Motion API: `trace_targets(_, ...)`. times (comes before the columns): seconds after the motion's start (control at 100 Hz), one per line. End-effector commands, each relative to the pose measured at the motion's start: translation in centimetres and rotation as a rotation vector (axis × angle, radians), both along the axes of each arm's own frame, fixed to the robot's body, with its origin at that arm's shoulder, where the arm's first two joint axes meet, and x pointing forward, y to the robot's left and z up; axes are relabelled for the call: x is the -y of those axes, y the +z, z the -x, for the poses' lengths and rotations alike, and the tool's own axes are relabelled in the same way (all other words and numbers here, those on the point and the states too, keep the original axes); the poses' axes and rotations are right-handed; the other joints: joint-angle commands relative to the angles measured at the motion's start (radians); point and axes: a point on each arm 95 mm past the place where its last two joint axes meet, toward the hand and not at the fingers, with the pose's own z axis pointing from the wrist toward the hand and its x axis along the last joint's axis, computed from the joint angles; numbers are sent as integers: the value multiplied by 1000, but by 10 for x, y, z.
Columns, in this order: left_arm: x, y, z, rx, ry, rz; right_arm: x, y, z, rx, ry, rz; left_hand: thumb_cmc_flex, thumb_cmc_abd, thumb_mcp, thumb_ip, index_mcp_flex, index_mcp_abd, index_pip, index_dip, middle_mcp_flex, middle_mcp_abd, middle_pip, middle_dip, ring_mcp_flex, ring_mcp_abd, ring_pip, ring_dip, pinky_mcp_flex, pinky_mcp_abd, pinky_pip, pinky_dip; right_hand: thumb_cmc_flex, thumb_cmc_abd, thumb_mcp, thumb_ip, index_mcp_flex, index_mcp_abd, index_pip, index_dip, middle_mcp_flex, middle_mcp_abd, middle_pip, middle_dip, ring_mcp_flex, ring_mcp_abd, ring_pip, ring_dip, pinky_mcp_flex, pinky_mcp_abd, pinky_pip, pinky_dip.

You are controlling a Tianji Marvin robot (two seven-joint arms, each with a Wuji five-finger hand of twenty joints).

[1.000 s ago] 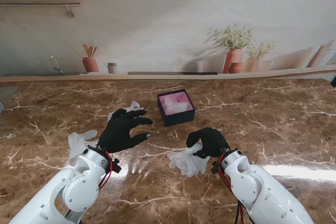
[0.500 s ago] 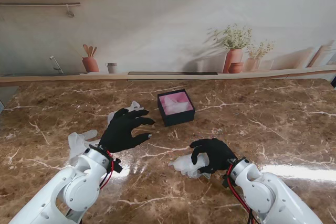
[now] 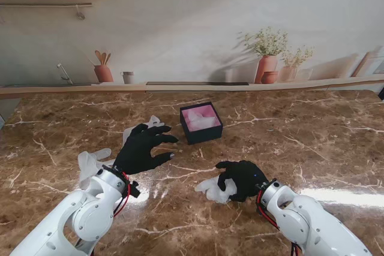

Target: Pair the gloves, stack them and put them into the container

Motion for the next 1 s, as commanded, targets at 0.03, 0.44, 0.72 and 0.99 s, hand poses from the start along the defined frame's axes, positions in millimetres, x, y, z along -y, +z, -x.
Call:
trace_targets(0.03,-1,-1,2,-3,-3,-2,1,-19,5,-34,-3,33,12,34,-31,21,22,-24,5,3,-4,-36,-27,-10,-36,-42,-35,-10,-17,-28,-36,11,98,-28,-5,-54,49,-50,101,31,174,-59,127,114,189,-65,155,131,188,-60,139,-47)
trace_targets(0.44,-1,-2,4,-12,-6,1,-16,-15,3,-53,20,-98,14,36,-40,23,26,-24,7,4,0,-34,-26,-10,-37,-40,-35,-10,-19,-30,-51,13,276,-11,-29,-9,195,-13,194,-26,670,-120,287,548,527,-73,545,358,474,-112,417,-1)
trace_targets(0.72,-3,-1,4,-9,-3,0,-23,36,-15,70,-57,-246,11,39,-40,23,24,-19,5,3,4,-30,-25,-10,-37,-41,-34,-10,-21,-30,-61,17,273,-4,-28,-8,189,-3,195,-41,674,-109,285,559,531,-65,559,363,478,-100,428,4)
trace_targets(0.99,-4,-1,4,-10,3,8,-27,88,-46,189,-105,-297,3,53,-44,25,-14,9,-26,-11,-14,-13,-26,-9,-48,-40,-36,-10,-4,-48,-36,32,272,3,-27,-7,185,-5,198,-55,675,-109,281,565,533,-63,562,366,481,-101,435,13)
